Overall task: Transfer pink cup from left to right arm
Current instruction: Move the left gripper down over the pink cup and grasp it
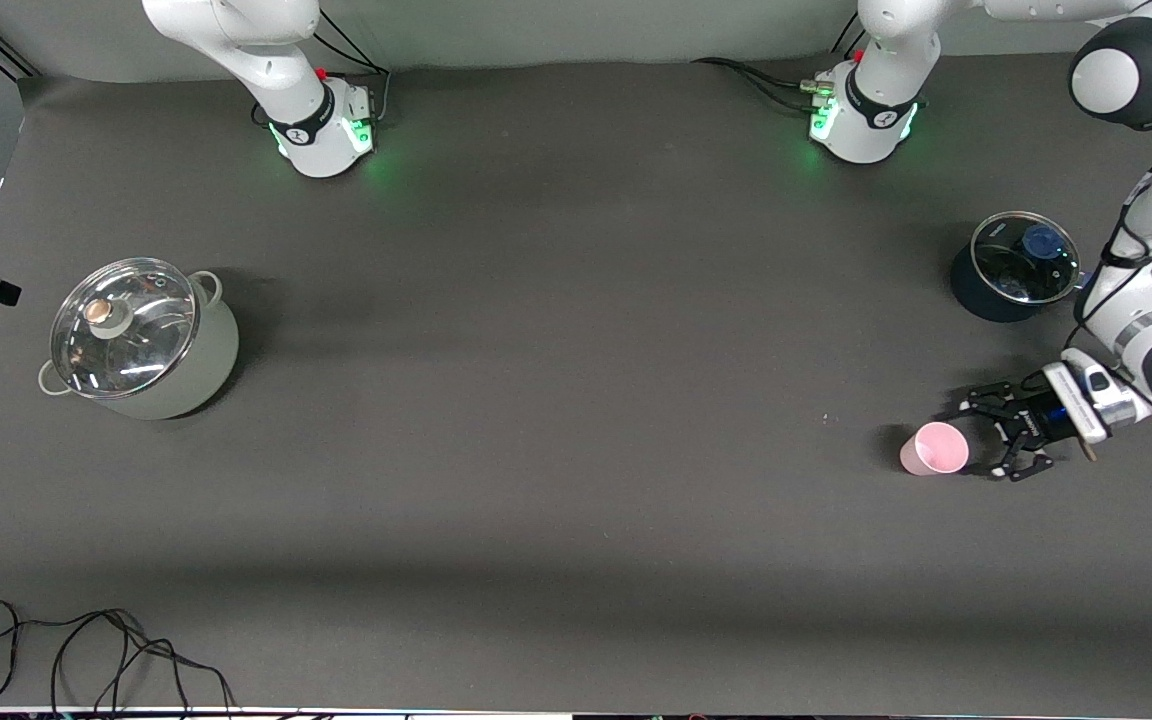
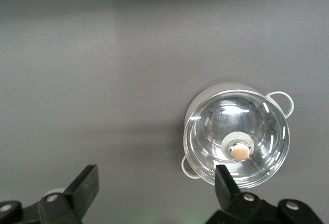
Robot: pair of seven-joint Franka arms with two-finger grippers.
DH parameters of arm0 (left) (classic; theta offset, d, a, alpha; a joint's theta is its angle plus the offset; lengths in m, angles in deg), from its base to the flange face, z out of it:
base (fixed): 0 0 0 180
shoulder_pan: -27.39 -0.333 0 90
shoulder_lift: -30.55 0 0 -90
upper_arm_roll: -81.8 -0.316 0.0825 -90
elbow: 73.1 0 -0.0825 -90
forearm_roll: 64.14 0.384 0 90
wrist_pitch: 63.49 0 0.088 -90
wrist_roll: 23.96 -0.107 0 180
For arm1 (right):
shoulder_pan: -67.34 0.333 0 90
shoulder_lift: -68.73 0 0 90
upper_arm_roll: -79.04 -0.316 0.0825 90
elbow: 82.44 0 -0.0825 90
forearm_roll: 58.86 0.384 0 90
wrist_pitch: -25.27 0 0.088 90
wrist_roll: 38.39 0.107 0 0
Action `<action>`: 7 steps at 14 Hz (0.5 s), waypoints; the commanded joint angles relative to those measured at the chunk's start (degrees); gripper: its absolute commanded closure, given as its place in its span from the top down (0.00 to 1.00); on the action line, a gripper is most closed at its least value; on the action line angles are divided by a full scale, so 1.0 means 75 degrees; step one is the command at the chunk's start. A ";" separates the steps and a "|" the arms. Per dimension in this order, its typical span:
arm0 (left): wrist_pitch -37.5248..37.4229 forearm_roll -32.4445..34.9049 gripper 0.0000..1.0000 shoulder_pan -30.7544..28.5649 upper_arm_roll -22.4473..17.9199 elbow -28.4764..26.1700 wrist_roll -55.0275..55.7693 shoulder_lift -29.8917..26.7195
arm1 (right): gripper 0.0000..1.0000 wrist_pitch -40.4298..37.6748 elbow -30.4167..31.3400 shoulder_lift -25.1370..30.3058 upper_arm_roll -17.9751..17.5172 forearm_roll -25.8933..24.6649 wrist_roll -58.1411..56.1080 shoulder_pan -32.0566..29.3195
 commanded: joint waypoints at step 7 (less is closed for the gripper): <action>0.0371 -0.0730 1.00 0.0529 0.0077 -0.0353 -0.0119 0.0066 | 1.00 -0.0076 -0.0145 -0.0086 0.0019 0.0139 -0.0120 0.0085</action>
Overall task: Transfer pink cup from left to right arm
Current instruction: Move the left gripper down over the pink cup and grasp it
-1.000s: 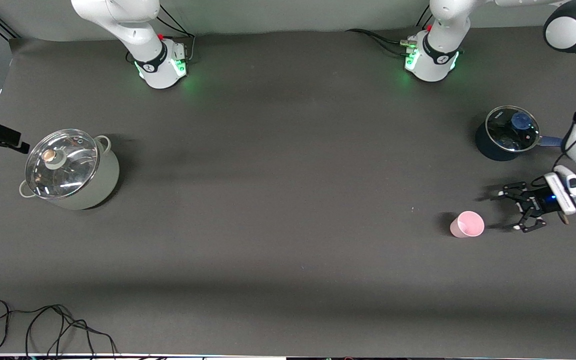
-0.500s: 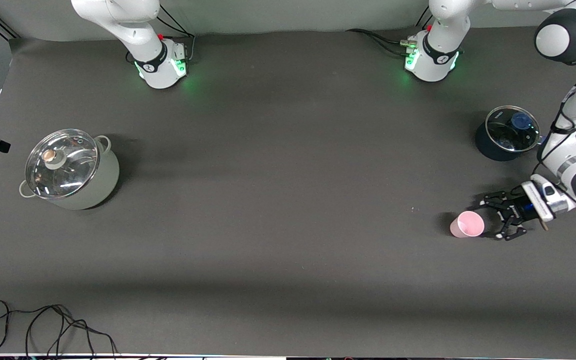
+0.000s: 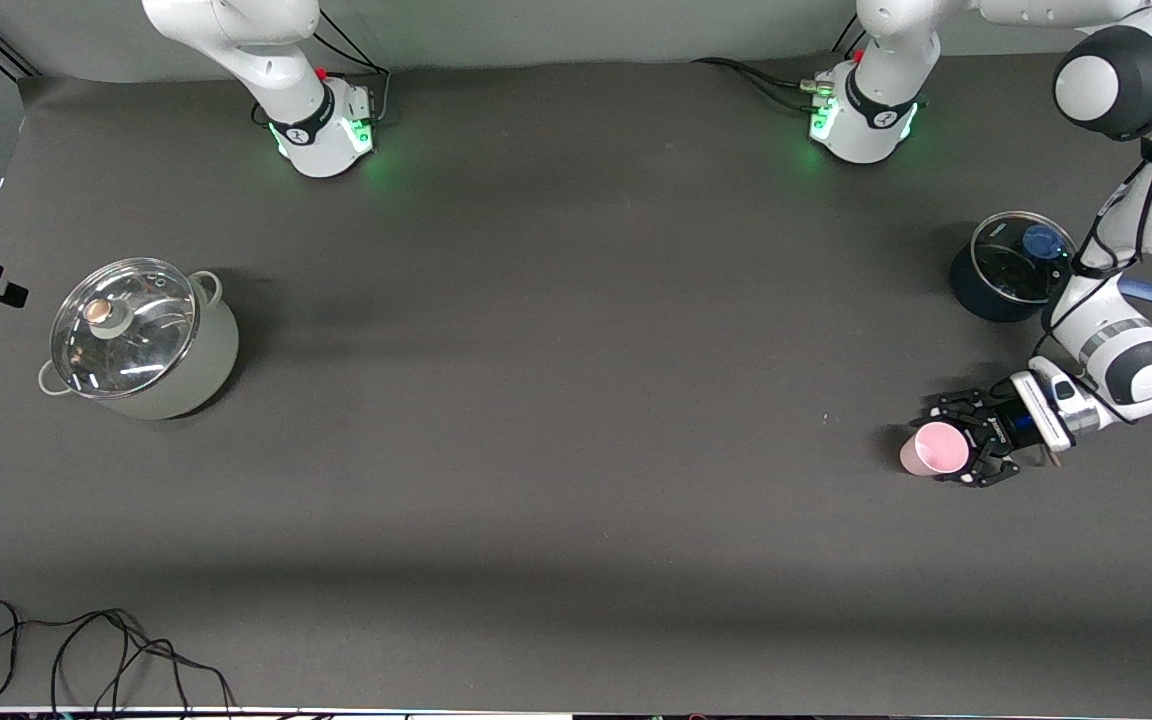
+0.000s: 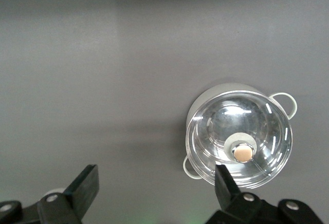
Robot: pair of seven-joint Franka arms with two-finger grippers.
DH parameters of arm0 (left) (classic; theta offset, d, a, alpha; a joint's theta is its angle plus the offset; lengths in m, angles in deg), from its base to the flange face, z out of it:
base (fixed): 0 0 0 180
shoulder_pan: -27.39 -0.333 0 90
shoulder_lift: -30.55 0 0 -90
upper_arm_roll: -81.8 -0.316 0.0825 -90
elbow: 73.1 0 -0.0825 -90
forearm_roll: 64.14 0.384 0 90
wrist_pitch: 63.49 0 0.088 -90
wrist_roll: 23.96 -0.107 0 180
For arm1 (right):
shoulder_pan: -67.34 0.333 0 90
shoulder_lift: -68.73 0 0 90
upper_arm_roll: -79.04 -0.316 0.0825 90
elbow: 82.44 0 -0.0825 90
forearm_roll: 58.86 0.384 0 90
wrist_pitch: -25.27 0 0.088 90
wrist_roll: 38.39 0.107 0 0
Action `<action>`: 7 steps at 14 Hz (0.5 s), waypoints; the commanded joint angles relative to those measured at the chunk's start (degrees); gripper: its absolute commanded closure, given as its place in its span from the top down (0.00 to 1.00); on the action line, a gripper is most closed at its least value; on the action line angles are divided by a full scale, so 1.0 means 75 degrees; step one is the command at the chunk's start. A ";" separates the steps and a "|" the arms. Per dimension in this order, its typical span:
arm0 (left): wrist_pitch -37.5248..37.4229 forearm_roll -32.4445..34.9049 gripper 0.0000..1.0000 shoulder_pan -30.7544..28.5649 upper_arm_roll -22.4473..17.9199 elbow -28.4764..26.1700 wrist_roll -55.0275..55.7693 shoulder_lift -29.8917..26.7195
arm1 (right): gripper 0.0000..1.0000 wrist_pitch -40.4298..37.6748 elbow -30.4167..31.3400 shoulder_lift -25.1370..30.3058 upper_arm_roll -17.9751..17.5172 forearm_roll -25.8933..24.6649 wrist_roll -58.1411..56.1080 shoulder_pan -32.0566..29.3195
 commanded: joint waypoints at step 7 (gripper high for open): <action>0.0196 -0.0355 0.61 0.0265 0.0006 -0.0221 0.0237 -0.0069 | 1.00 -0.0076 -0.0145 -0.0061 0.0058 0.0134 -0.0131 0.0045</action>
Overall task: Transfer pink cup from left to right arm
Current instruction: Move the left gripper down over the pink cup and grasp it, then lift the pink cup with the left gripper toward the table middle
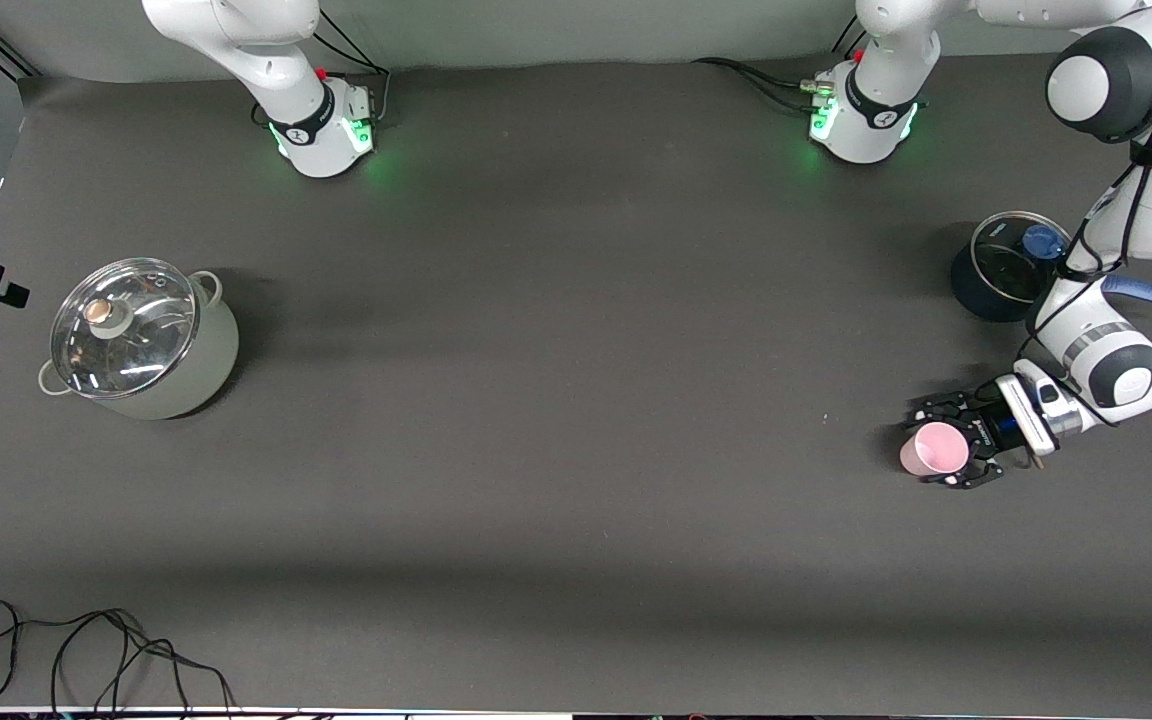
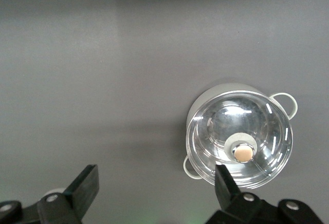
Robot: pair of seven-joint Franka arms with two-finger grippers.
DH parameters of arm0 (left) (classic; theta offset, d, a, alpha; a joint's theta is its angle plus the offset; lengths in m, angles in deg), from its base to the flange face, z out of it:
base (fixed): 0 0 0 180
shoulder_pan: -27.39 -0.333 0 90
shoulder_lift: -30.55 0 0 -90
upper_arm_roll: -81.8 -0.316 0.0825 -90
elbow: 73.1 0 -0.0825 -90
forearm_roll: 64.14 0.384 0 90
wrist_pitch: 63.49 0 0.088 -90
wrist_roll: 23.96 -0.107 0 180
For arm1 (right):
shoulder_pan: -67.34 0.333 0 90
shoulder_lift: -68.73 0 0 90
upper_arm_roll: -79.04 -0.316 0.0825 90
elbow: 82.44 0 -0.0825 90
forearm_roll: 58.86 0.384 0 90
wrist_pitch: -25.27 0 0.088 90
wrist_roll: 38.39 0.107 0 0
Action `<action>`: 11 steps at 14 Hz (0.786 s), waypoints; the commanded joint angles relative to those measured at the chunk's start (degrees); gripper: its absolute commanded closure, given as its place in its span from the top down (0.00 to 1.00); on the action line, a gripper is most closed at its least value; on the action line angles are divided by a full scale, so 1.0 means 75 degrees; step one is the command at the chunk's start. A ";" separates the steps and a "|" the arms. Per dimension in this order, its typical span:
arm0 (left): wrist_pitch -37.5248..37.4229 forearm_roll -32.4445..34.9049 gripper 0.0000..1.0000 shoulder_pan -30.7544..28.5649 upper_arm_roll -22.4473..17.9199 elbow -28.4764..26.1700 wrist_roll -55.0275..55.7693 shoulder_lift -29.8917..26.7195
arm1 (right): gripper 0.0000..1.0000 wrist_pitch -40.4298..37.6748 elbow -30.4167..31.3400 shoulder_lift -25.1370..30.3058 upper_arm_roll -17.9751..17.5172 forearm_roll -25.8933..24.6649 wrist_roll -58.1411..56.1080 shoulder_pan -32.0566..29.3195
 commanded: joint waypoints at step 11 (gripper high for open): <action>0.1427 -0.0248 0.40 0.0288 0.1015 -0.0229 0.2018 -0.0947 | 1.00 -0.0087 -0.0133 -0.0047 0.0059 0.0133 -0.0143 0.0055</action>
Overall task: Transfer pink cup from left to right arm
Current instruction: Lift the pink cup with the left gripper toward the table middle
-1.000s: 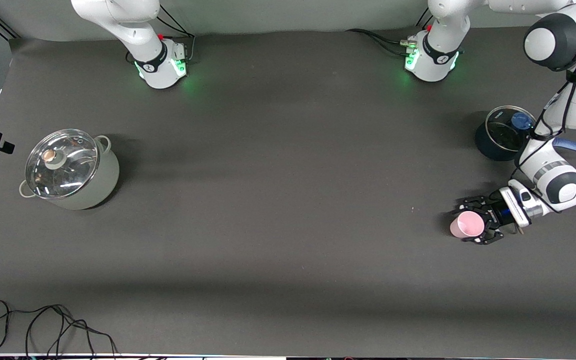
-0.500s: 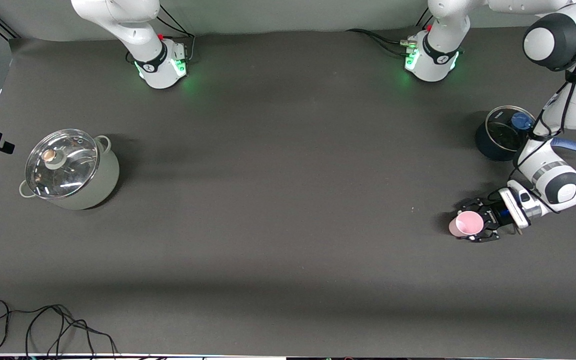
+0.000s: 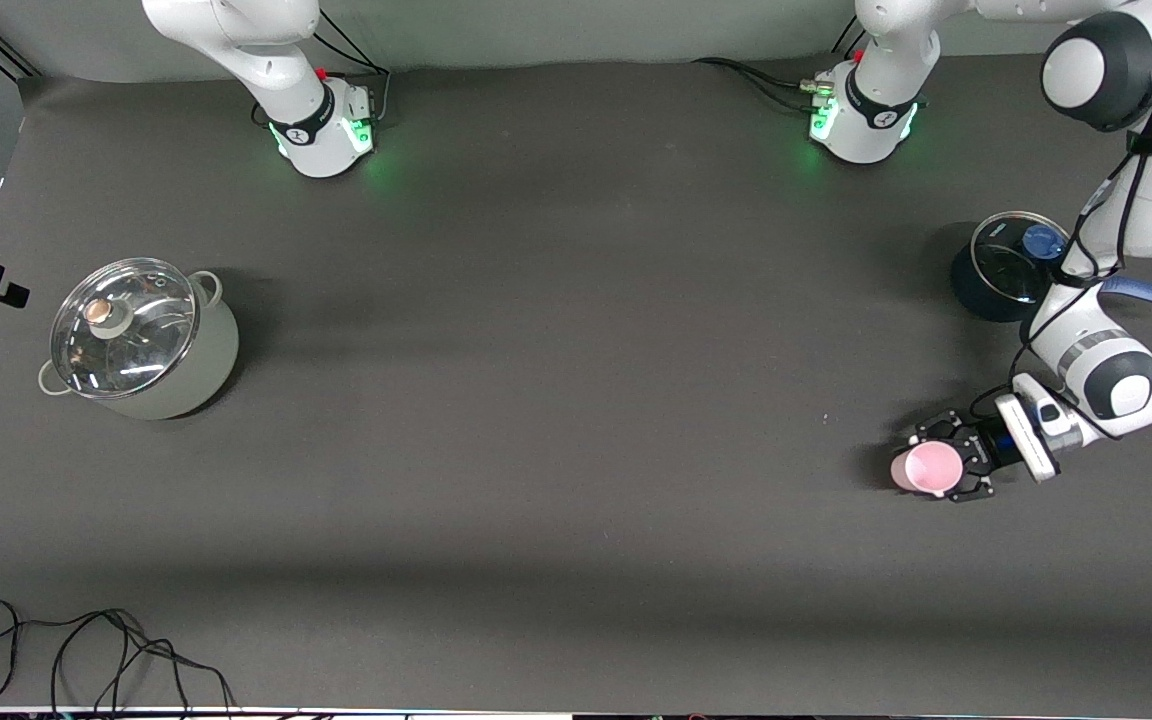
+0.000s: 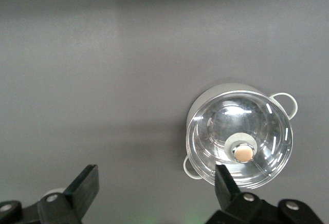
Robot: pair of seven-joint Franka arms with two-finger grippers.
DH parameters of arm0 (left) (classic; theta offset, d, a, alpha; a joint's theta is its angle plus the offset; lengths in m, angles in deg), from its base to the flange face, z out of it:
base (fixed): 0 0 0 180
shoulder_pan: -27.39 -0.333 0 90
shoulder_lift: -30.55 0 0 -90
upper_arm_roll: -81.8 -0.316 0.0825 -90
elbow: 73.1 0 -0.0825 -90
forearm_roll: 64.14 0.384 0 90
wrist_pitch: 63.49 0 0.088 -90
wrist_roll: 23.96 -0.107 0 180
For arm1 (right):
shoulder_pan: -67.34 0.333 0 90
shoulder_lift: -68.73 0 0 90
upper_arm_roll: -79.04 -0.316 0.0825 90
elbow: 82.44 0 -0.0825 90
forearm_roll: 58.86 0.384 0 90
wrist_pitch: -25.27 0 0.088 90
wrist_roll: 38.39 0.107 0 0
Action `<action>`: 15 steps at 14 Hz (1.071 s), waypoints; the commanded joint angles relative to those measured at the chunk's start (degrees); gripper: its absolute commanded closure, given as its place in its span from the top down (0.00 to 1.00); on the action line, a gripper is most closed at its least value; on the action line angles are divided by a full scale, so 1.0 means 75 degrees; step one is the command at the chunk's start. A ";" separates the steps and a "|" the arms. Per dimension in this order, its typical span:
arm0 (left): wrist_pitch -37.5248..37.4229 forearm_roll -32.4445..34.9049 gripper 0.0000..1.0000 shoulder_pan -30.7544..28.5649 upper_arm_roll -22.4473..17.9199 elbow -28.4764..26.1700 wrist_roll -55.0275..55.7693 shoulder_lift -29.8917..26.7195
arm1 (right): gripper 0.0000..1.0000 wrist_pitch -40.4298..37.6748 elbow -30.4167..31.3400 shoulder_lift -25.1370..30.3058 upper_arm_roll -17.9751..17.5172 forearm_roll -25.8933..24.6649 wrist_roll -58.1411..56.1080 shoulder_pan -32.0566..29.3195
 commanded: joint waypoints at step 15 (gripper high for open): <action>0.7248 -0.4451 0.33 -0.0057 0.6678 -0.2258 0.0794 -0.3138 | 1.00 -0.0087 -0.0133 -0.0058 0.0060 0.0133 -0.0131 0.0067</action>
